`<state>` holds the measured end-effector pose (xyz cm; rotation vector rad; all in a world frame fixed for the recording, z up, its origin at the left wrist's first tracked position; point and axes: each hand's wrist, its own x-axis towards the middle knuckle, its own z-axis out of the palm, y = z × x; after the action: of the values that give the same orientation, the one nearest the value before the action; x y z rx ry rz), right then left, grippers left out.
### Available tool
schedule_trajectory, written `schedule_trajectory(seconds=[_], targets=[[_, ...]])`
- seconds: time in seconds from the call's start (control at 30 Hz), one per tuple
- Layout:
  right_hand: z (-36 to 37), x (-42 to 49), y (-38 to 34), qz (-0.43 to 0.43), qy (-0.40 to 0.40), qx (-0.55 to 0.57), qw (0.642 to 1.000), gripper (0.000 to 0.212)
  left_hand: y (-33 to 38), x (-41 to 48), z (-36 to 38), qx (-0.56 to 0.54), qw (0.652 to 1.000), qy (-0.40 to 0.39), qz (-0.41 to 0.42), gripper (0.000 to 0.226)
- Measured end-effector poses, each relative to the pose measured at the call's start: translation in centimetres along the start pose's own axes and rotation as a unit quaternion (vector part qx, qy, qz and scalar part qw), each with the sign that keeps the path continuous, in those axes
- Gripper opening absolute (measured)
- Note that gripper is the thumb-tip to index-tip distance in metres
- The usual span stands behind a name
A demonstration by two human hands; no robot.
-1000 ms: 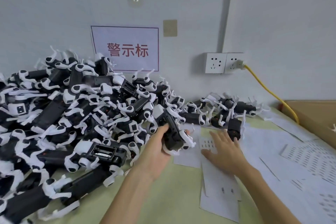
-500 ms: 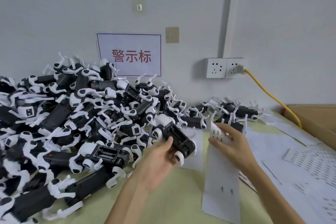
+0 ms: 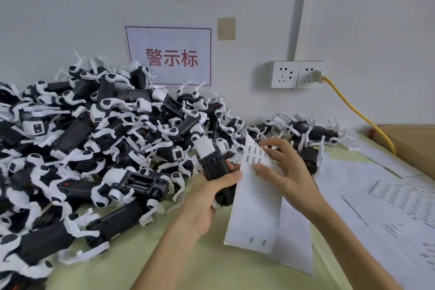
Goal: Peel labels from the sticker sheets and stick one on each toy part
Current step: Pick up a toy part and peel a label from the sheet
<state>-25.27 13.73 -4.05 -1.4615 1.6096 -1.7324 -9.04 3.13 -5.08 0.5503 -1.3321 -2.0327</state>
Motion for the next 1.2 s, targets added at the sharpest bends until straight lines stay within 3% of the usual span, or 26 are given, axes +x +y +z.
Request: schedule_trajectory(seconds=[0.13,0.23,0.37,0.53,1.2], targets=[[1.0,-0.2,-0.2,-0.05,0.016,-0.112,0.992,0.036,-0.6,0.0,0.5,0.047,0.998,0.028,0.027,0.05],[1.3,-0.1,-0.2,-0.129,0.064,-0.201,0.969,0.028,-0.5,0.0,0.7,0.063,0.994,0.044,0.075,0.03],[1.6,-0.2,0.3,-0.226,0.091,-0.271,0.931,0.019,-0.6,0.0,1.2,0.082,0.99,0.057,0.103,0.022],[2.0,-0.3,0.5,-0.212,0.052,-0.225,0.95,0.017,-0.8,-0.4,1.6,0.07,0.99,0.034,0.117,0.025],[2.4,-0.8,-0.3,-0.162,0.106,-0.173,0.966,0.012,-0.7,-0.5,1.7,0.091,0.987,0.011,0.132,0.025]])
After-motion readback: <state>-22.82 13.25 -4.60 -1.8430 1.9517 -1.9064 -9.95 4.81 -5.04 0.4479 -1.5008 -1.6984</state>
